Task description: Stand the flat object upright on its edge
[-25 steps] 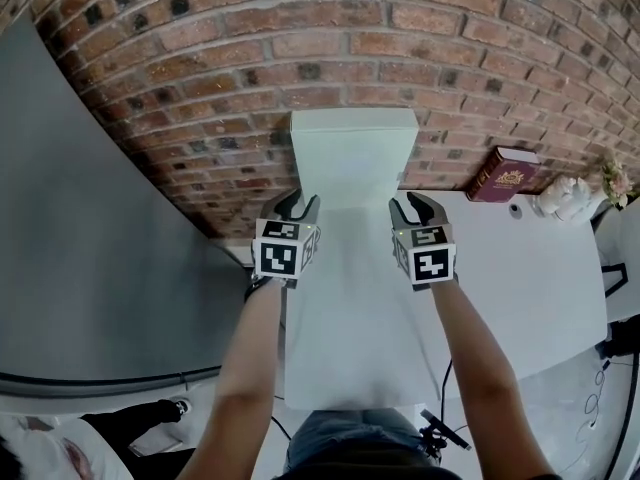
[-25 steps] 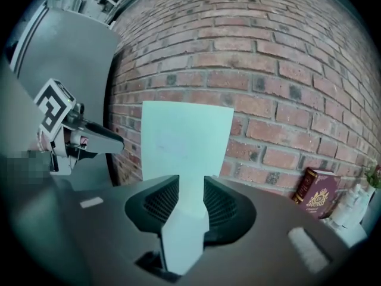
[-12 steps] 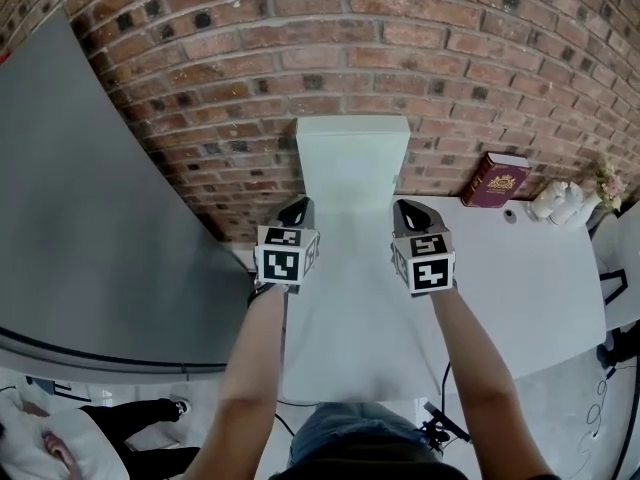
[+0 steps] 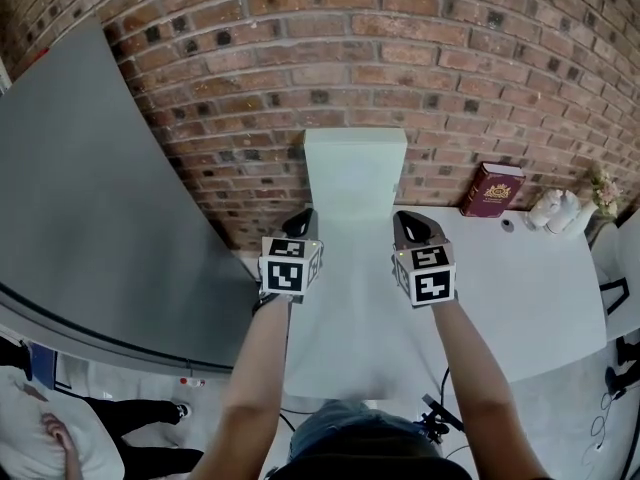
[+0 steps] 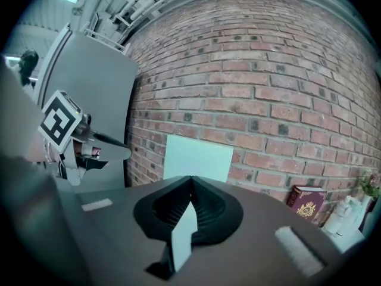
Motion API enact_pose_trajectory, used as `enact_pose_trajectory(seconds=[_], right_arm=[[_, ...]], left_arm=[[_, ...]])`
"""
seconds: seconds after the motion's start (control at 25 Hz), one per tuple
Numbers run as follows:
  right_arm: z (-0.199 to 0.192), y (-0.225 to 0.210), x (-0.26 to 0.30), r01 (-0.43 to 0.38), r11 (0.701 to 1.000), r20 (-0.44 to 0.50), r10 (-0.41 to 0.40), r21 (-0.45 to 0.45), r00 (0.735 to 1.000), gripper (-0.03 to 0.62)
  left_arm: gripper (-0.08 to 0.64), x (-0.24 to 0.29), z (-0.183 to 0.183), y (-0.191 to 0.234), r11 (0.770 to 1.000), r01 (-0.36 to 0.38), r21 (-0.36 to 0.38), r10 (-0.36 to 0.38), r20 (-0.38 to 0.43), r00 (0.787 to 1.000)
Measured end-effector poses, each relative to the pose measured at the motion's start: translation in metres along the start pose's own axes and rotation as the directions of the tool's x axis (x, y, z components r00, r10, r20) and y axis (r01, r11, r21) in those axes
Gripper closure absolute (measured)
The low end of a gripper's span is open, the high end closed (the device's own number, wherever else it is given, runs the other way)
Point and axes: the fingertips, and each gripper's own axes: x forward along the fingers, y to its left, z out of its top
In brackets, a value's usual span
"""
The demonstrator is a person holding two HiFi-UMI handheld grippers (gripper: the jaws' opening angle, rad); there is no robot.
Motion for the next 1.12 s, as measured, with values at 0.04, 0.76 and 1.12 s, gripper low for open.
enact_pose_trajectory(seconds=[0.04,0.76,1.12], right_arm=[[0.002,0.001,-0.003,-0.001,1.0,0.005,0.001,0.0,1.0,0.589],[0.068,0.016,-0.087,-0.016,1.0,0.2,0.02,-0.024,0.98,0.589],[0.084,0.014,-0.115,0.009,1.0,0.258,-0.016,0.028,0.966,0.589]], left_arm=[[0.56,-0.003,0.001,-0.001,1.0,-0.002,0.0,0.002,0.004,1.0],[0.56,-0.073,0.055,-0.02,0.999,-0.019,0.036,0.013,0.175,0.985],[0.56,-0.102,0.084,-0.029,0.999,-0.03,0.041,0.019,0.265,0.964]])
